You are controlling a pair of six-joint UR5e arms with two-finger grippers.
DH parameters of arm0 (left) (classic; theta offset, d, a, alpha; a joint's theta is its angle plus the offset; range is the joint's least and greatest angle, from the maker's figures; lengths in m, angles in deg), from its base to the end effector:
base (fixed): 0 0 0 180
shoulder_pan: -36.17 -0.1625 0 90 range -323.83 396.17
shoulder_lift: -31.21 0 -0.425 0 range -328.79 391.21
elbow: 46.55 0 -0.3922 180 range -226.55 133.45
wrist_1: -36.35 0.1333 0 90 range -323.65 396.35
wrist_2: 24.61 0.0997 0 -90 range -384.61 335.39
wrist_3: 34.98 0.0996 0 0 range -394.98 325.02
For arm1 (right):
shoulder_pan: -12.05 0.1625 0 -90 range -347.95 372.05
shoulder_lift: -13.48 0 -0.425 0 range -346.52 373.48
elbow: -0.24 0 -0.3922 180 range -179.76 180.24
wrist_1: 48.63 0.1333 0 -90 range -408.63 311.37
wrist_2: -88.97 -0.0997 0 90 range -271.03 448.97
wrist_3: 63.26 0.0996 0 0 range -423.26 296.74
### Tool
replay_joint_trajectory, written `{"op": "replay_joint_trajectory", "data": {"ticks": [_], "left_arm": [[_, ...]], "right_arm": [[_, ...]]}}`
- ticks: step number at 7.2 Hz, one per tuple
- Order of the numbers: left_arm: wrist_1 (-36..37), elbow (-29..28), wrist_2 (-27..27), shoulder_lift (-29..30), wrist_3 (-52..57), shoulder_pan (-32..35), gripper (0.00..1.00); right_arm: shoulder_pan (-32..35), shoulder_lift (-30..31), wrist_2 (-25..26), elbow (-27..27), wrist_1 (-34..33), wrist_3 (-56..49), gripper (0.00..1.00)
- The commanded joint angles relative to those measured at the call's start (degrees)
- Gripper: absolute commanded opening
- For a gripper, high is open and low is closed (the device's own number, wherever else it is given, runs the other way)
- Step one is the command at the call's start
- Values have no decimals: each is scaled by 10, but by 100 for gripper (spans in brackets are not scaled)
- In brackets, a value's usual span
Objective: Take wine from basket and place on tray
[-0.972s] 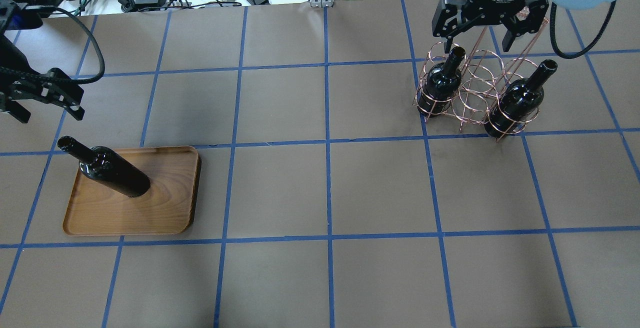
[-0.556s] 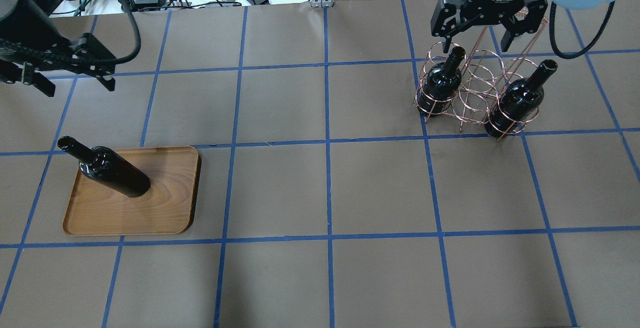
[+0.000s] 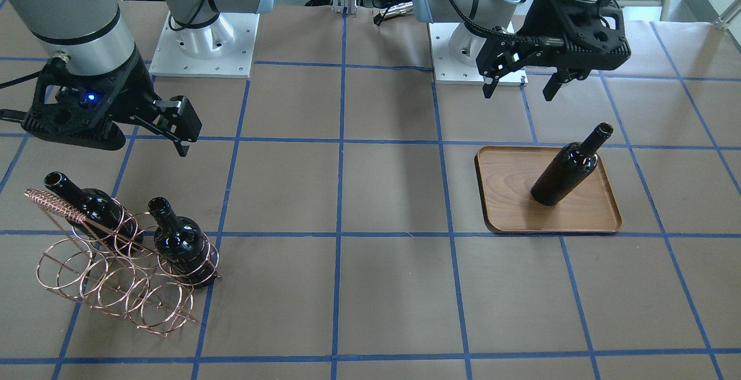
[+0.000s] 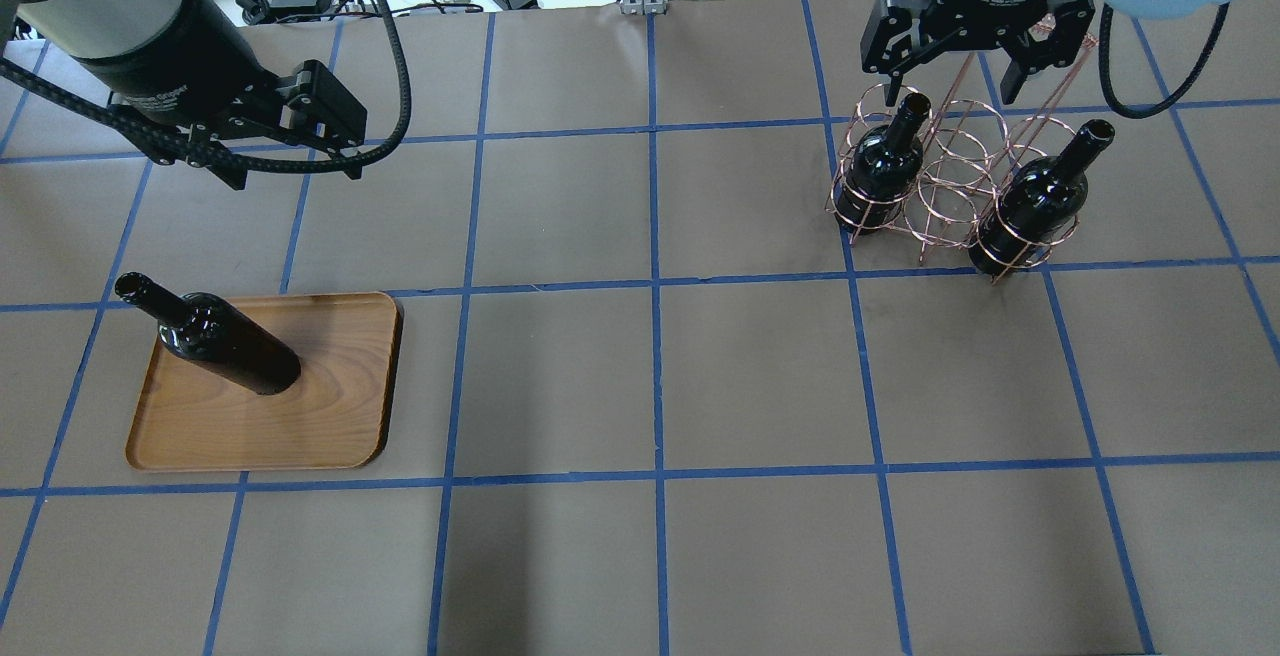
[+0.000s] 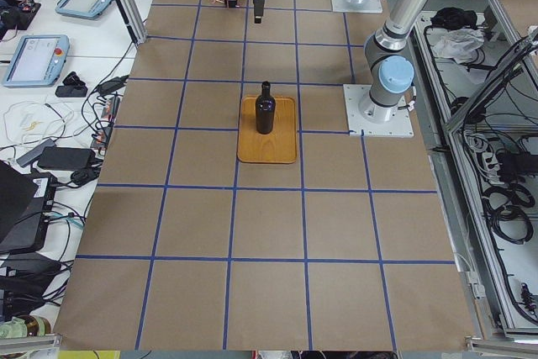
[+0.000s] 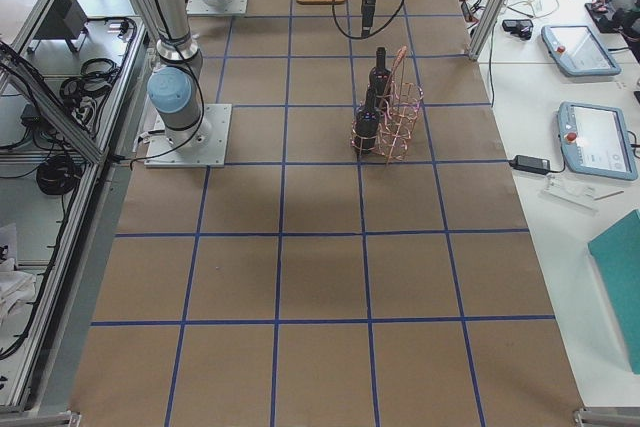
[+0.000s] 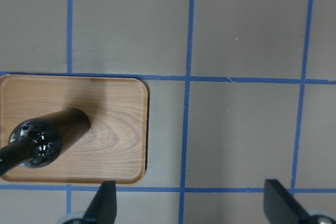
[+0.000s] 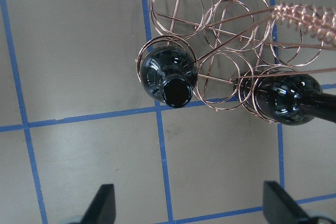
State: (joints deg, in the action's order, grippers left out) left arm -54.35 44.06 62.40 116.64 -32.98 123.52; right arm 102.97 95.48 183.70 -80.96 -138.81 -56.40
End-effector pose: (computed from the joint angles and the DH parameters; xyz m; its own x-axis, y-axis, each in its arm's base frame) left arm -0.1170 -0.4685 0.5196 -0.9987 -0.0084 0.0501 -0.0113 0.9982 -0.0586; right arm 0.1339 -0.5506 0.4913 -0.9913 0.1049 0.0798 0.1031 0.9943 -0.0268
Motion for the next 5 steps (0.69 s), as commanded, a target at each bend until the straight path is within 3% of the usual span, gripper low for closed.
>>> {"op": "replay_joint_trajectory", "data": {"ticks": [1,5], "left_arm": [[-2,6,1,3,2,24,100],[6,16,51,-7,-1,37,100]], "right_arm": [[0,0,0,0,0,0,100],[0,0,0,0,0,-1,100]]}}
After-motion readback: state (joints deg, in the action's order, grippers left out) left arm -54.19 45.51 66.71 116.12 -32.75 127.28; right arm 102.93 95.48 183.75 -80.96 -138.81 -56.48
